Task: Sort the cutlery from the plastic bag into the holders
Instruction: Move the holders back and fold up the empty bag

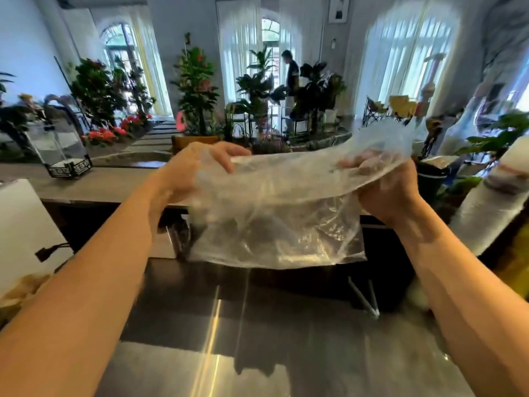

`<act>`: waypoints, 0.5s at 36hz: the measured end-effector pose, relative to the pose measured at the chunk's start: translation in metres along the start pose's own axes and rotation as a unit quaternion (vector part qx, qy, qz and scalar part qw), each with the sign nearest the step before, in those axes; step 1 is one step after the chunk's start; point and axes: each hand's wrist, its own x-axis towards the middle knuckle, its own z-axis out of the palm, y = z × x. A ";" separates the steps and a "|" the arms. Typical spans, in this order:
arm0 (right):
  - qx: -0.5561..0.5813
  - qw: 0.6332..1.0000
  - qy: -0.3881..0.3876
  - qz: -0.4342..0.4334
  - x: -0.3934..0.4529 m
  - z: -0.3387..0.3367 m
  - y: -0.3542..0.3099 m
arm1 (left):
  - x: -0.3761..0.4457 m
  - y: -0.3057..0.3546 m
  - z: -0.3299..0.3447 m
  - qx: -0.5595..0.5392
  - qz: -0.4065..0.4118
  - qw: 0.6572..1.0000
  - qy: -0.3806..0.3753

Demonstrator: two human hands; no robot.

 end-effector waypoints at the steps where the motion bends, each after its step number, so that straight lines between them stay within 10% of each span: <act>1: -0.010 1.000 0.005 -0.006 0.002 -0.001 0.000 | -0.004 -0.001 -0.008 -0.014 -0.017 0.999 -0.038; 7: -0.221 0.954 -0.192 -0.064 0.002 0.005 -0.019 | 0.000 0.018 -0.009 0.062 0.062 0.987 0.136; 13: -0.104 0.954 -0.280 -0.009 -0.003 0.040 -0.029 | 0.019 0.012 0.053 0.315 -0.016 0.945 -0.081; 18: -0.058 0.980 -0.142 0.124 0.009 -0.006 0.008 | -0.006 -0.008 0.052 -0.083 -0.064 0.994 -0.009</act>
